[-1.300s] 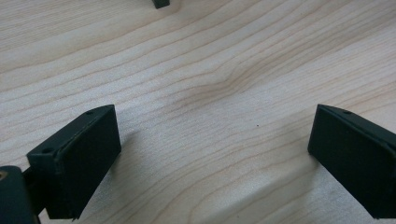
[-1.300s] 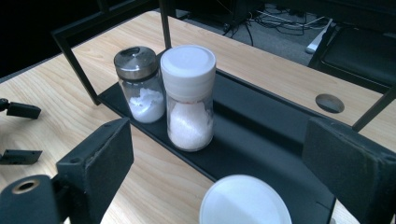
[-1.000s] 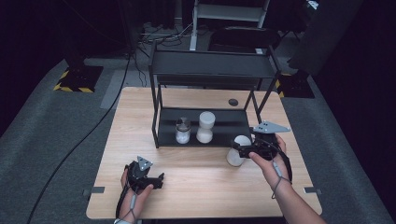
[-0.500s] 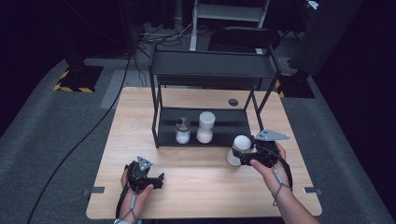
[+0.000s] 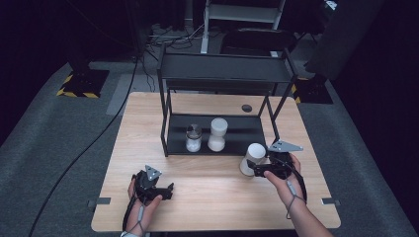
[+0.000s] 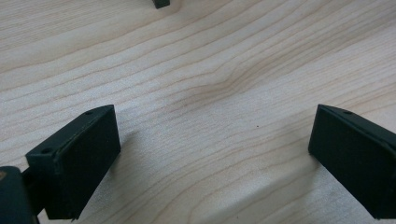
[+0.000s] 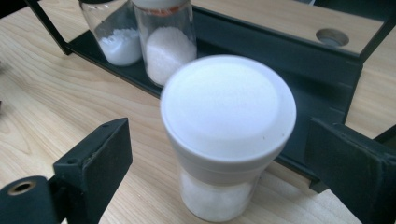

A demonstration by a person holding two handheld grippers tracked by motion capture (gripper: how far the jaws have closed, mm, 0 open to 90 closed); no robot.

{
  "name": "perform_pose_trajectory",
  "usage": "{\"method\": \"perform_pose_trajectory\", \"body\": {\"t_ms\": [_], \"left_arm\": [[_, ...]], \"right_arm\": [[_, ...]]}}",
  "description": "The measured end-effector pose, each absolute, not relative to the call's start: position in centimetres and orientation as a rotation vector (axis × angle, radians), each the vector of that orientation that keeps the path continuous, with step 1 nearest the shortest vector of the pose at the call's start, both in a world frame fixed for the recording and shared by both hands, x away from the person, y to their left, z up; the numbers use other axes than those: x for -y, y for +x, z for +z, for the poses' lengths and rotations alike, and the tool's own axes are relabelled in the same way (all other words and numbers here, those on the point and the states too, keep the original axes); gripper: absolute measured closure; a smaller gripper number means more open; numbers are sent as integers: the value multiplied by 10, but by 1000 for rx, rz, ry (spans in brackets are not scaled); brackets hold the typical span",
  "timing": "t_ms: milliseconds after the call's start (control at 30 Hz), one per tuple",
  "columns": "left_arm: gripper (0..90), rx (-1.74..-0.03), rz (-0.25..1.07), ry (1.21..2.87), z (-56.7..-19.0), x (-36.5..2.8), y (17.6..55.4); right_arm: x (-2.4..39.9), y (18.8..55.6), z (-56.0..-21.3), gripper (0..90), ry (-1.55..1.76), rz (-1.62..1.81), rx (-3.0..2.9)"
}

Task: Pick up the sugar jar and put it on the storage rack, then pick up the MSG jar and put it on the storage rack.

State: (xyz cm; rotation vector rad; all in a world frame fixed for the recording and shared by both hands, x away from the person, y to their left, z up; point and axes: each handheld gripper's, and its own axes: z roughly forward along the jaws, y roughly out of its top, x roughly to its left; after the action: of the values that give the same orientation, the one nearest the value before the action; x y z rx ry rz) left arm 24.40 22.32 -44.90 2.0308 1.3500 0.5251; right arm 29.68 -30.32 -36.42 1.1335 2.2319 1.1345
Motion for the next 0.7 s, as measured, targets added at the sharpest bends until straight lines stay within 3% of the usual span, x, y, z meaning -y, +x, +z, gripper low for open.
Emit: {"method": "perform_pose_trajectory", "body": {"t_ms": [367, 700], "left_arm": [[15, -1351, 524, 2031, -449, -223, 244], [11, -1349, 524, 2033, -449, -223, 245]], "right_arm": [[302, 304, -376, 146, 1132, 1127, -2237], [301, 303, -375, 328, 1083, 1146, -2221]]}}
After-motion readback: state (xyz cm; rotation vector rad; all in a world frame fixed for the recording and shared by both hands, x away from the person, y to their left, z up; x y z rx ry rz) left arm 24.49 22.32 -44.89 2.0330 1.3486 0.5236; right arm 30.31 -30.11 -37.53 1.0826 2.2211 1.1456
